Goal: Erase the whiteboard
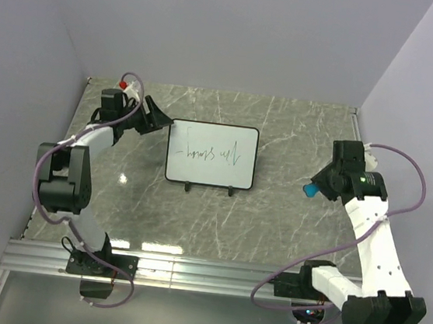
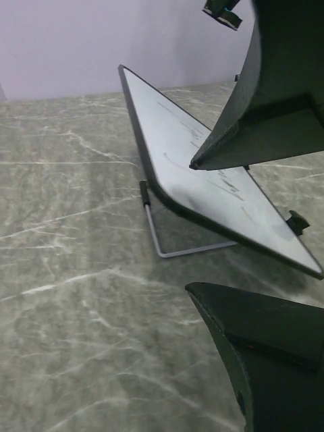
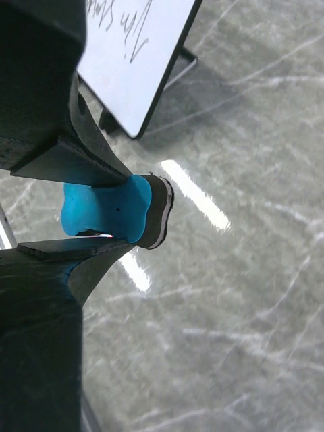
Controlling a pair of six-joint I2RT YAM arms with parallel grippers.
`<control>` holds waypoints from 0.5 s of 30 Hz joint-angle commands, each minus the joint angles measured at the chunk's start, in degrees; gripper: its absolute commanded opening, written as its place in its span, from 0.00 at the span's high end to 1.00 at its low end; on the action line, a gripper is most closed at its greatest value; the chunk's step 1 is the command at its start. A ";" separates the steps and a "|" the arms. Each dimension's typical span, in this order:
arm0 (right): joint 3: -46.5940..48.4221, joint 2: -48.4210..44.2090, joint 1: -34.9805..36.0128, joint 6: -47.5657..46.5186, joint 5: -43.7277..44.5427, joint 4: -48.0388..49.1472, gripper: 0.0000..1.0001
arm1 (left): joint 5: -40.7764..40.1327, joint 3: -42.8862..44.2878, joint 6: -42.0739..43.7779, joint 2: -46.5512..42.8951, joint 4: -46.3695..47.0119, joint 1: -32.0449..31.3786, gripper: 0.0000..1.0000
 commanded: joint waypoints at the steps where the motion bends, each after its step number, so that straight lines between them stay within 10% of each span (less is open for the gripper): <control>1: -1.80 -2.45 -0.74 -1.07 2.70 -3.56 1.00 | 4.04 5.22 -0.63 2.07 6.26 0.13 0.28; 15: 0.13 -0.44 -1.09 -1.16 2.45 -2.07 1.00 | 14.07 2.60 -8.71 9.11 17.24 -0.49 0.47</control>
